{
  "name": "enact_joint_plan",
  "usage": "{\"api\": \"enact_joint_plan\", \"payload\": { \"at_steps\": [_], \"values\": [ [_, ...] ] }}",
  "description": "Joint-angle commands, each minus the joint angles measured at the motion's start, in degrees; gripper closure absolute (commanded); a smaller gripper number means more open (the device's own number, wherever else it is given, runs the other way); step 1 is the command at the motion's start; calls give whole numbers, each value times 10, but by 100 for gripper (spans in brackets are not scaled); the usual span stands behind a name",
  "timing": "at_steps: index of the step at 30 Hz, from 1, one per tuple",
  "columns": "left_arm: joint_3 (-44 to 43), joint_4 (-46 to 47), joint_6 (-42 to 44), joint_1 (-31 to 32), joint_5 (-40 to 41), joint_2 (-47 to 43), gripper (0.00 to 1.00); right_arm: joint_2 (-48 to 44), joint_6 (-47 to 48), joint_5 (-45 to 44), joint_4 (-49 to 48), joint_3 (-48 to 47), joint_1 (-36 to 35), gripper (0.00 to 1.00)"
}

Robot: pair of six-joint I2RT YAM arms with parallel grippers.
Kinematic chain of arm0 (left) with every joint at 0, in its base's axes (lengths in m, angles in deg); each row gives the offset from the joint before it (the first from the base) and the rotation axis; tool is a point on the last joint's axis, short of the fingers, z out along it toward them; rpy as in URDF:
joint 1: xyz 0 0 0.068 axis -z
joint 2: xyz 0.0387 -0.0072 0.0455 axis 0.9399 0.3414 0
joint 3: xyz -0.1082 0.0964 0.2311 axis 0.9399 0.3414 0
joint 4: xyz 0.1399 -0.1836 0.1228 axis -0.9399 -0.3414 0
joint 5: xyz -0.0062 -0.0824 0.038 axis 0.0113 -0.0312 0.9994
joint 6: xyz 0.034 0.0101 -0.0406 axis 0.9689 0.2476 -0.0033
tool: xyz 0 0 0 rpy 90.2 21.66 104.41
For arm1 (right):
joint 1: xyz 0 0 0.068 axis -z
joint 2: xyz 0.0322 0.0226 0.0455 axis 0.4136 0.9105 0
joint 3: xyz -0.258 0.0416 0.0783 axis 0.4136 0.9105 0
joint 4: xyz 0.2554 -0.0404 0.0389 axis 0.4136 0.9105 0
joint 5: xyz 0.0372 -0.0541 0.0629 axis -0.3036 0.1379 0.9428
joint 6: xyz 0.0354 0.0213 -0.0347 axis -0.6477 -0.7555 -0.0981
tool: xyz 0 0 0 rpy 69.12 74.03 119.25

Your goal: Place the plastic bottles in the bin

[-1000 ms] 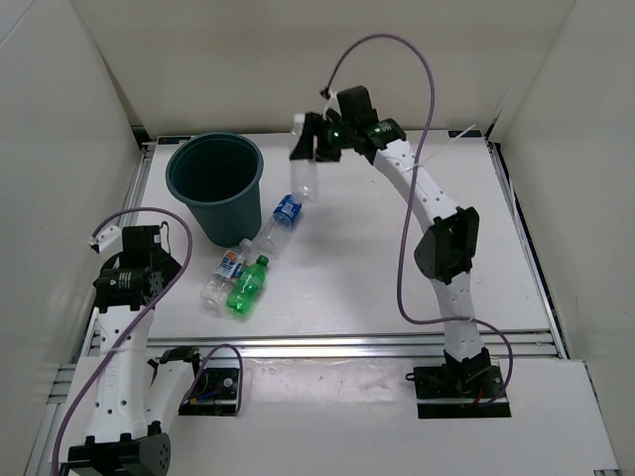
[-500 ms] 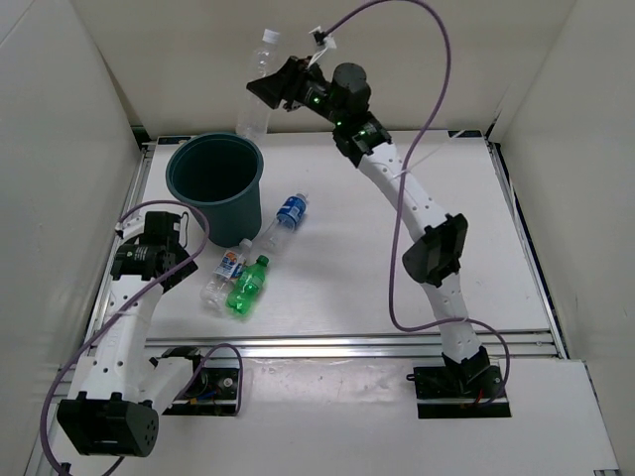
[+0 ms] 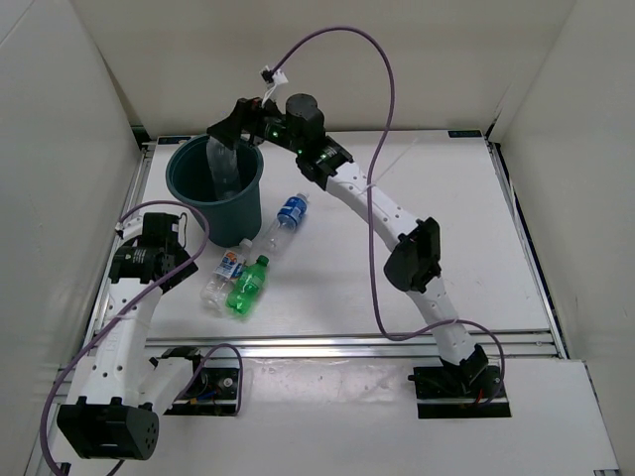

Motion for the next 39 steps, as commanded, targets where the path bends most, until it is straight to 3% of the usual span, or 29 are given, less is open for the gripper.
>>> {"api": "enact_joint_plan", "payload": {
  "at_steps": [1, 4, 9, 13, 19, 30, 39],
  "values": [
    [2, 7, -5, 3, 13, -14, 0, -98, 38, -32, 45, 11, 12, 0],
    [-3, -5, -19, 3, 28, -14, 0, -175, 4, -43, 73, 80, 47, 0],
    [-9, -21, -50, 3, 56, -25, 0, -227, -144, -75, 163, 121, 155, 0],
    [-9, -27, -56, -2, 66, -30, 0, -185, -188, 15, 252, 112, 224, 0],
    [-9, -27, -66, -20, 71, -30, 0, -123, -183, 69, 290, 190, 237, 0],
    [-15, -37, -71, -31, 77, -36, 0, 18, -169, 153, 316, 184, 231, 0],
    [-15, -37, -71, -31, 71, -19, 0, 106, -169, 205, 309, 178, 182, 0]
  ]
}}
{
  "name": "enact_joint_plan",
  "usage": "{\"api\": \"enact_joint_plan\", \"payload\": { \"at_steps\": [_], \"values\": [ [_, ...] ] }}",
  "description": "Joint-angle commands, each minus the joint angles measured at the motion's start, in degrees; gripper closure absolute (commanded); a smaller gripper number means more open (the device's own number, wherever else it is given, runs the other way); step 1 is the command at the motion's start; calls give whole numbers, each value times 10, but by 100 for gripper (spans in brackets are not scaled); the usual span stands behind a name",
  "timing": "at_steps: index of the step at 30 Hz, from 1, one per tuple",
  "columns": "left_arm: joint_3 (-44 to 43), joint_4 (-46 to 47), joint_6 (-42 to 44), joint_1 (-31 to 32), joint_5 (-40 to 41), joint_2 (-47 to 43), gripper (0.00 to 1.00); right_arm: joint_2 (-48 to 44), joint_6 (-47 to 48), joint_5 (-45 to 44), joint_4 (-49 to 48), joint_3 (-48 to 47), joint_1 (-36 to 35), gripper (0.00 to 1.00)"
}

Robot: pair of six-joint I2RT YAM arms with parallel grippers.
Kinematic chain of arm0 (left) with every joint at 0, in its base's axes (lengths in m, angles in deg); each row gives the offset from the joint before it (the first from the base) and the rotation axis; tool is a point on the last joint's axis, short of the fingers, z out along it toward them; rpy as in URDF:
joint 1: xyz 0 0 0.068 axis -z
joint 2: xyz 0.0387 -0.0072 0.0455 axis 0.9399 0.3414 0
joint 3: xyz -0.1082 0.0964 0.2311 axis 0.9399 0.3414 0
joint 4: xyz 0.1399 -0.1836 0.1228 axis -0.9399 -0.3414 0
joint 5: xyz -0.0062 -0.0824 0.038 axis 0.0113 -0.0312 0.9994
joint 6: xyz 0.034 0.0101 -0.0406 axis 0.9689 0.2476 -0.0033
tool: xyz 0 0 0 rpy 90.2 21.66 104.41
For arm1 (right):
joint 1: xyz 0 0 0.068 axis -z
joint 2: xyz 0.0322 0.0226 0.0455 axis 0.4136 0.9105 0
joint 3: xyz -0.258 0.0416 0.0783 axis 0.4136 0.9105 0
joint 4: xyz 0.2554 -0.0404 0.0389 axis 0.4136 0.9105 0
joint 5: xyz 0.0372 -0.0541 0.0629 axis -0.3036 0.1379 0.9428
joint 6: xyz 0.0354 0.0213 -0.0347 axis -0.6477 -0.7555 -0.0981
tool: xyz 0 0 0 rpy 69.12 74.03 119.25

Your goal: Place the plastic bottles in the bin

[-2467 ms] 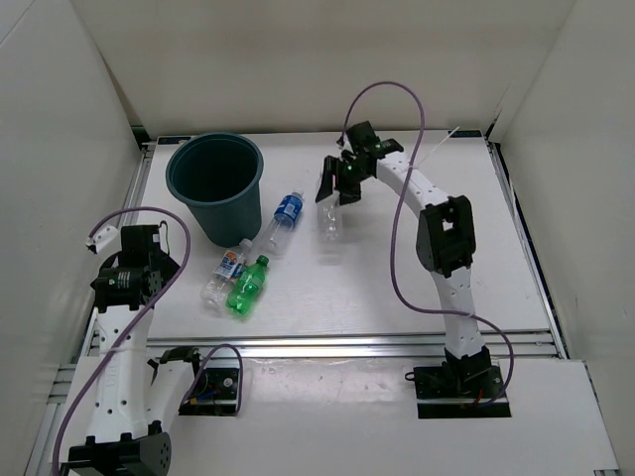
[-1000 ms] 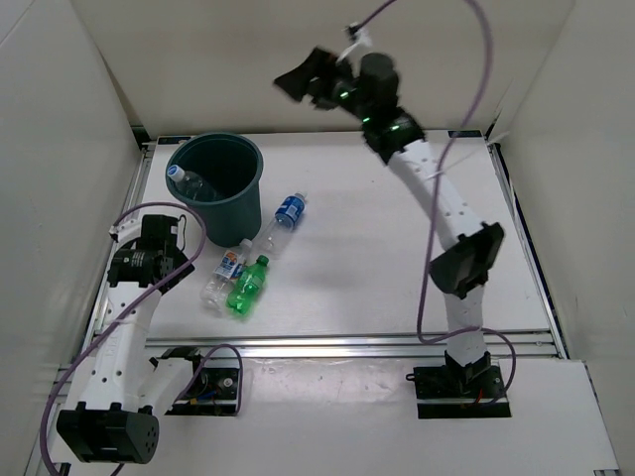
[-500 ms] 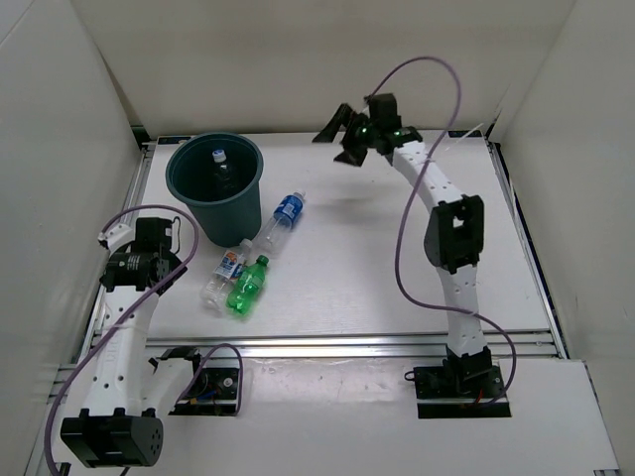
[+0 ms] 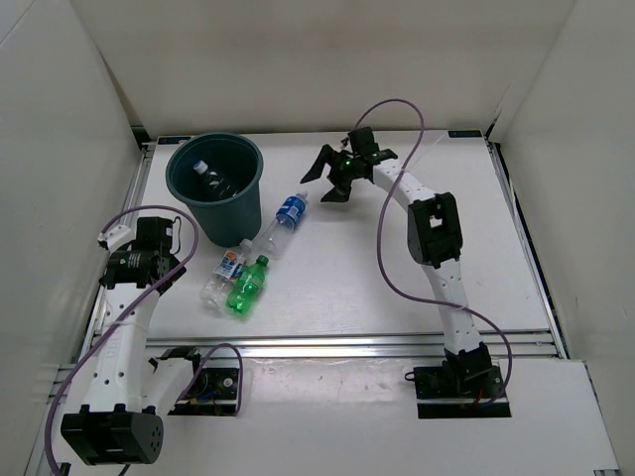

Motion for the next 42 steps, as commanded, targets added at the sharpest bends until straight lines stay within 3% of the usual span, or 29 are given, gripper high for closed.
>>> {"api": "enact_joint_plan", "payload": {
  "at_steps": [1, 13, 15, 19, 27, 31, 35, 40, 42],
  "values": [
    [-15, -2, -4, -4, 7, -1, 0, 47, 3, 37, -5, -14, -30, 0],
    [-9, 9, 11, -4, -10, -1, 0, 92, -19, 52, -66, -1, -78, 0],
    [-9, 9, 17, -4, -15, -6, 0, 92, -19, 52, -72, 4, -78, 6],
    [-9, 9, 17, -4, -15, -6, 0, 57, 3, 33, -72, 61, -78, 38],
    [-9, -4, -3, -4, 3, -30, 0, -89, 110, -35, -26, 165, -57, 50],
    [-9, -9, -13, -4, 10, -41, 0, -186, 166, -79, 23, 165, -51, 55],
    [-9, -9, -18, -4, 8, -52, 0, -274, 188, -107, 12, 171, -51, 57],
    [-9, 7, 6, -4, -15, -65, 0, -295, 202, -136, 5, -3, -91, 58],
    [-4, 13, 13, -4, -22, -72, 0, -278, 203, -126, -40, -51, -114, 57]
  ]
}}
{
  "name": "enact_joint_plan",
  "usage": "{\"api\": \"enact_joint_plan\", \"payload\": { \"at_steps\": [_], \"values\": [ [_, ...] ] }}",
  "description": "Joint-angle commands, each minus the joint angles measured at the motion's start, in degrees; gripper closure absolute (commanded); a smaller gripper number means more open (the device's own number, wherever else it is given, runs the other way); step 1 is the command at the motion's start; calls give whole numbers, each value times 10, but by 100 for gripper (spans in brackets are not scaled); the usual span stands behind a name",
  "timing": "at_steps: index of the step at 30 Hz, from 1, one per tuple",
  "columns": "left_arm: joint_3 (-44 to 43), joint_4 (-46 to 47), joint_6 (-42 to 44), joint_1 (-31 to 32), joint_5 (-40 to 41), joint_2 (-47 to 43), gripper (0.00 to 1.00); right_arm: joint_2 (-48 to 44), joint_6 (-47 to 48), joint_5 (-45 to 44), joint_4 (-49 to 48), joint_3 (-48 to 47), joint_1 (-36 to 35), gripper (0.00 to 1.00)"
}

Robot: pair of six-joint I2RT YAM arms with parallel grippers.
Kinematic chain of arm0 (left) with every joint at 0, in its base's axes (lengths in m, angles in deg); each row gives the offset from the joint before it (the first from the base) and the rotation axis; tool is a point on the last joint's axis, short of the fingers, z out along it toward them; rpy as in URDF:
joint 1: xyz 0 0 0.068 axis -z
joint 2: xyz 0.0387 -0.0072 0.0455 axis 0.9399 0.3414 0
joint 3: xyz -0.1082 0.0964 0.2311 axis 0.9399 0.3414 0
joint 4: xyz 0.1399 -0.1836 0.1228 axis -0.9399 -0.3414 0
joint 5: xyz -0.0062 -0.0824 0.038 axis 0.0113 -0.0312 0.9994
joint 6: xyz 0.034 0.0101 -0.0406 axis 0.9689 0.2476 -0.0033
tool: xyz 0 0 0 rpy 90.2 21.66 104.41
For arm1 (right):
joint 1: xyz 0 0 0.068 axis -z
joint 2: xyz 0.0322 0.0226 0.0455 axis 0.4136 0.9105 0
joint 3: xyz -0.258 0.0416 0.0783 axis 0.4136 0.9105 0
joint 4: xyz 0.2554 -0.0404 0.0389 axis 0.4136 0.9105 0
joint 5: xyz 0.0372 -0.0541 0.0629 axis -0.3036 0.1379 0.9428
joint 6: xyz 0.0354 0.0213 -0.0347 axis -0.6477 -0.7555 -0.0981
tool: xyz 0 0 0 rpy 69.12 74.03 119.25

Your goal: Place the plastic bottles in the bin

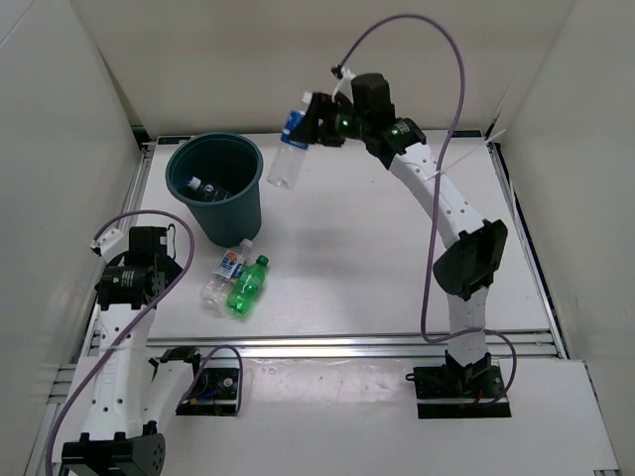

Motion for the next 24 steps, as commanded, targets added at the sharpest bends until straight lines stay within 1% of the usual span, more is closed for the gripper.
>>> {"api": "enact_joint_plan", "payload": {
  "at_steps": [1, 2, 4, 5, 6, 7, 9, 10, 11, 12, 13, 15, 16, 17, 18, 19, 20, 21, 22, 24],
  "values": [
    [-4, 12, 23, -4, -21, -24, 0, 3, 29, 0, -75, -93, -45, 56],
    [1, 18, 23, -4, -26, -32, 0, 24, 38, 0, -101, -139, -60, 56],
    [1, 27, 47, -4, -44, -38, 0, 46, 51, -22, -128, -181, -81, 54],
    [1, 33, 52, -4, -44, -38, 0, 61, 69, -29, -145, -191, -88, 53],
    [1, 38, 61, -4, -52, -38, 0, 67, 77, -36, -187, -191, -94, 49],
    [1, 38, 61, -4, -57, -38, 0, 73, 85, -43, -209, -183, -101, 47],
    [1, 38, 68, -4, -67, -21, 0, 106, 91, -32, -242, -195, -101, 41],
    [1, 38, 68, -4, -72, -16, 0, 121, 91, -24, -242, -220, -101, 40],
    [-4, 38, 68, -4, -72, -16, 0, 141, 91, -18, -252, -221, -108, 38],
    [-4, 38, 68, -4, -72, -10, 0, 141, 101, -13, -267, -221, -108, 33],
    [-4, 38, 68, -4, -72, -10, 0, 148, 123, -13, -273, -214, -121, 31],
    [-4, 45, 68, -4, -67, -10, 0, 162, 140, -13, -273, -208, -127, 23],
    [-4, 45, 73, -4, -67, -10, 0, 169, 140, -13, -265, -214, -127, 4],
    [-4, 51, 80, -4, -72, -18, 0, 181, 140, 5, -258, -214, -127, 0],
    [-4, 67, 86, -4, -81, -33, 0, 181, 150, 14, -243, -223, -127, 0],
    [4, 83, 109, -4, -93, -43, 0, 171, 159, 25, -208, -223, -127, 0],
    [4, 94, 109, -4, -111, -53, 0, 155, 165, 25, -194, -223, -127, 0],
    [4, 102, 109, -4, -111, -76, 0, 134, 171, 25, -194, -200, -127, 0],
    [4, 129, 103, -4, -111, -89, 0, 88, 171, 25, -189, -154, -127, 0],
    [4, 165, 103, -4, -144, -117, 0, 55, 176, 5, -168, -143, -127, 0]
  ]
}}
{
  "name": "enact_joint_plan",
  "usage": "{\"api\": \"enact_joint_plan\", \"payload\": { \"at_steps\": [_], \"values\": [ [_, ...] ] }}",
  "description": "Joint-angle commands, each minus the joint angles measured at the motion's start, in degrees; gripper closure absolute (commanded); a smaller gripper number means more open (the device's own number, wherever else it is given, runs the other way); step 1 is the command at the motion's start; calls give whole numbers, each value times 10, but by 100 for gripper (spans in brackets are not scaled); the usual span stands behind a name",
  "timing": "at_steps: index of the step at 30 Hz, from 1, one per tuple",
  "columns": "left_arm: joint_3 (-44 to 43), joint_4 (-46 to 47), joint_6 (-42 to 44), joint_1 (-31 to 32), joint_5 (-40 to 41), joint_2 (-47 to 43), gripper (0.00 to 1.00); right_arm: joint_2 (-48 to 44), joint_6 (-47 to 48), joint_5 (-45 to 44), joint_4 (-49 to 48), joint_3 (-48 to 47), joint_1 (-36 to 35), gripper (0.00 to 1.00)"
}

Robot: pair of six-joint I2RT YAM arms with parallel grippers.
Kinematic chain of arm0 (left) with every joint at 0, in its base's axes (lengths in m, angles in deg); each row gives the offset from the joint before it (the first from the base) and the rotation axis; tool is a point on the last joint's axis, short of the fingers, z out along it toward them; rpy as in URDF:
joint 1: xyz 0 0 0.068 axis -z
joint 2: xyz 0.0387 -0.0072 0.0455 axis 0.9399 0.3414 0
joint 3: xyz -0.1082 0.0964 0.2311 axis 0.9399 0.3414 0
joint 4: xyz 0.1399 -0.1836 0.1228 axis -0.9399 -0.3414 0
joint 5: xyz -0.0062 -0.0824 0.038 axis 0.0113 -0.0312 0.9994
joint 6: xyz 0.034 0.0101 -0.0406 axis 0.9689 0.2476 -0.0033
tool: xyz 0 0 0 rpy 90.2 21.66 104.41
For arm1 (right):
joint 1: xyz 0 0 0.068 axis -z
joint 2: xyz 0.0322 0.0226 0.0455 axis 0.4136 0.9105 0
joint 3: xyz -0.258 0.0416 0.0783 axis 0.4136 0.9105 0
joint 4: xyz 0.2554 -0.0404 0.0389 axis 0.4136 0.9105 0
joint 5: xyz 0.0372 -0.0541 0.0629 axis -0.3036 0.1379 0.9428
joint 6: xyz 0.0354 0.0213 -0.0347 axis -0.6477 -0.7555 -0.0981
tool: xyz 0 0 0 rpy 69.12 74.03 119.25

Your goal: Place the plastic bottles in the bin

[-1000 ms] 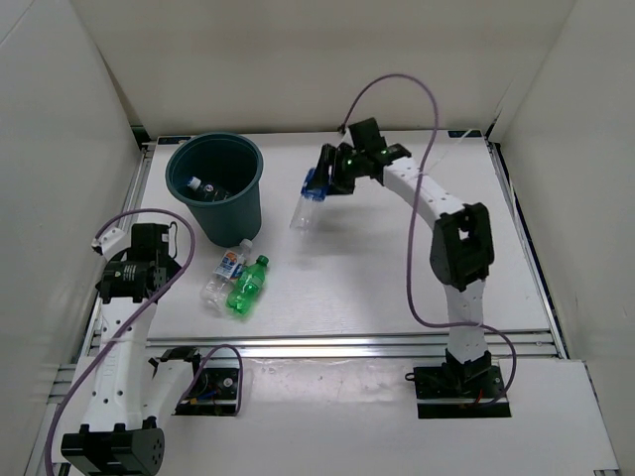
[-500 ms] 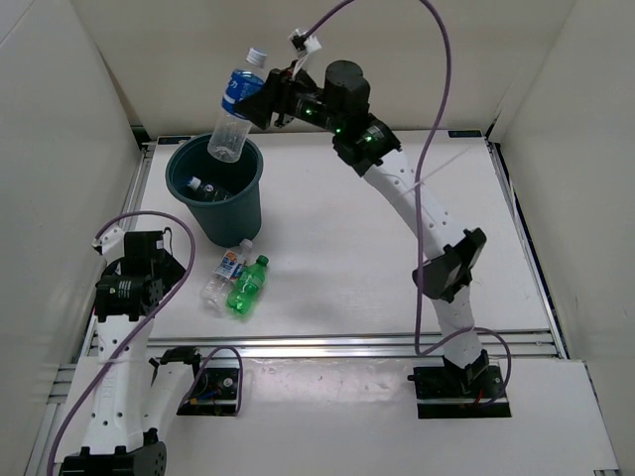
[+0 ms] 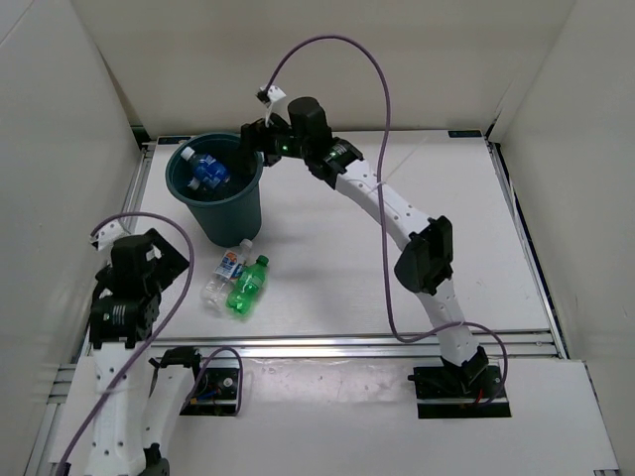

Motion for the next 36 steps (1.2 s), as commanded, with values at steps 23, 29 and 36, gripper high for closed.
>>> {"api": "enact_joint_plan", "payload": {
  "at_steps": [23, 29, 36],
  "values": [
    [45, 138, 359, 28, -303, 115, 4, -291, 2, 44, 193, 127, 101, 0],
    [80, 189, 374, 58, -308, 156, 4, -302, -11, 70, 193, 140, 143, 0],
    [118, 220, 362, 69, -287, 192, 4, -312, -34, 101, 182, 176, 189, 0]
  ]
}}
